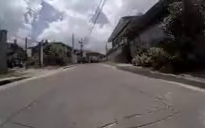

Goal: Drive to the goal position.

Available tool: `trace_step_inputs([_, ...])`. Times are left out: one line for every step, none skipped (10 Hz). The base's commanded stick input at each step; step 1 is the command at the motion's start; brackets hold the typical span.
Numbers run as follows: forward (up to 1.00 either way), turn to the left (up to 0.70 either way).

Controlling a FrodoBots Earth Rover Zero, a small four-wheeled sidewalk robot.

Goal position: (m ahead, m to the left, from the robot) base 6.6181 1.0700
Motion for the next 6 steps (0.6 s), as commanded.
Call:
trace_step_inputs([1.0, 0.0])
trace_step_inputs([1.0, 0.0])
trace_step_inputs([1.0, 0.0])
trace_step_inputs([1.0, 0.0])
trace_step_inputs([1.0, 0.0])
trace_step_inputs([1.0, 0.0])
